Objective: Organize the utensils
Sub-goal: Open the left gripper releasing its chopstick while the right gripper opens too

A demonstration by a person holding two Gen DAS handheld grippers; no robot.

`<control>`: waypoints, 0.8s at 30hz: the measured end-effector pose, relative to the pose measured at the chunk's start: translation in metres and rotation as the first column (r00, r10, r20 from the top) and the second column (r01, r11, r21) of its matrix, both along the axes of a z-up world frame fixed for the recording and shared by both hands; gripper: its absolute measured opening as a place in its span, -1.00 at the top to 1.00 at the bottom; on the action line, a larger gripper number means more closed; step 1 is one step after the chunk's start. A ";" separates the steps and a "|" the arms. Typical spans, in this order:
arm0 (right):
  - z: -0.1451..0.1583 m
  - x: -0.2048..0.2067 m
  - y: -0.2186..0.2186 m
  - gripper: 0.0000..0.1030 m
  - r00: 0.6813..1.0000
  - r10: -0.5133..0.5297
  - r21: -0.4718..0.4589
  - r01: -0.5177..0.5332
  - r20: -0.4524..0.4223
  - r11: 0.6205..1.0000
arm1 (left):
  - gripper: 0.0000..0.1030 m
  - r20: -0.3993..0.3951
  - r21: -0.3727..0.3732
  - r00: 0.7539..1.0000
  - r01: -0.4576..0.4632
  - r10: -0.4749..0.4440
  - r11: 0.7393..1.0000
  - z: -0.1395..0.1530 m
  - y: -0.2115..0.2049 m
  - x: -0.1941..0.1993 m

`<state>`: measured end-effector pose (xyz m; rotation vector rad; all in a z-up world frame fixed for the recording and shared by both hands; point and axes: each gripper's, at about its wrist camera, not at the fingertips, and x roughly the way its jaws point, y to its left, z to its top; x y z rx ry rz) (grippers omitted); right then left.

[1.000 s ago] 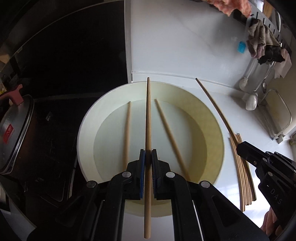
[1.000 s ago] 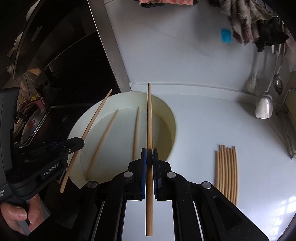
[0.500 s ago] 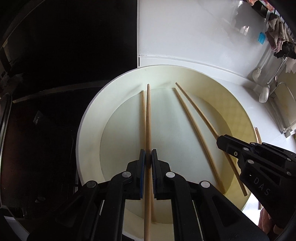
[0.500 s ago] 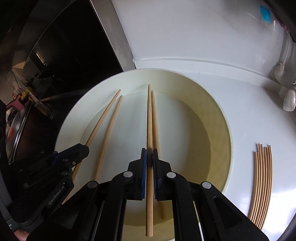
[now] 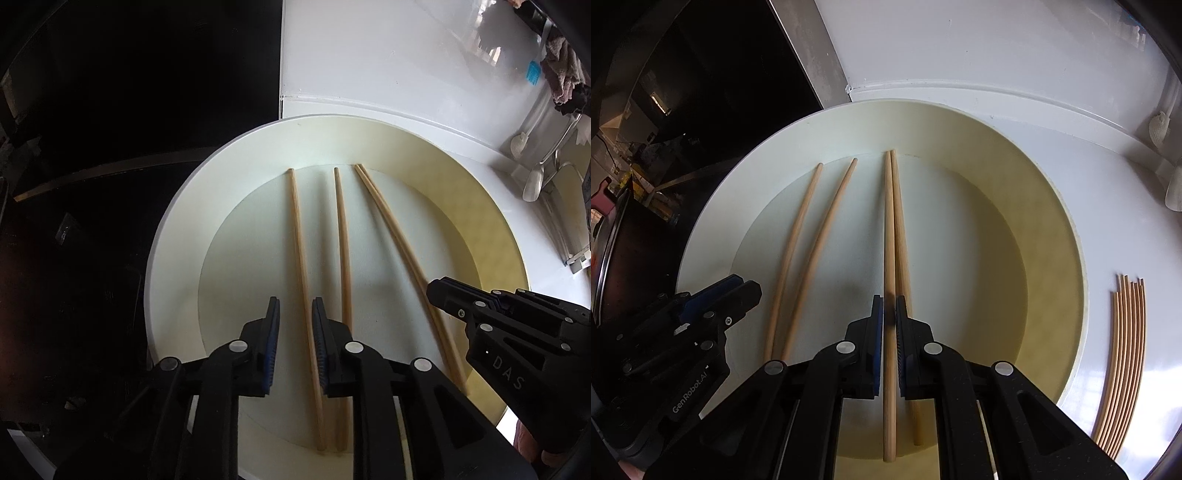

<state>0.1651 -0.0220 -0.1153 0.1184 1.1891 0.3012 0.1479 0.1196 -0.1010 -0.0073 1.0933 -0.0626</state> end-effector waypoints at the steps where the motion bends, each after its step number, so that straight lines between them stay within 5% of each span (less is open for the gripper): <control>1: 0.001 -0.001 0.000 0.70 1.000 0.002 -0.001 -0.002 0.006 1.000 | 0.41 0.004 0.001 1.000 -0.004 0.004 1.000 0.002 0.001 -0.001; 7: 0.012 -0.010 -0.006 0.58 0.999 -0.008 -0.025 0.009 0.045 1.000 | -0.14 0.044 0.009 0.999 -0.024 0.023 1.000 0.016 0.003 -0.005; 16: 0.034 -0.046 -0.026 0.23 0.994 -0.043 -0.002 0.043 0.105 0.999 | -0.48 0.078 0.010 0.996 -0.035 0.034 0.999 0.033 0.002 -0.028; 24: 0.042 -0.092 -0.054 0.16 0.994 -0.055 0.008 0.055 0.098 0.998 | -0.68 0.118 0.022 0.992 -0.042 0.040 0.999 0.053 -0.005 -0.064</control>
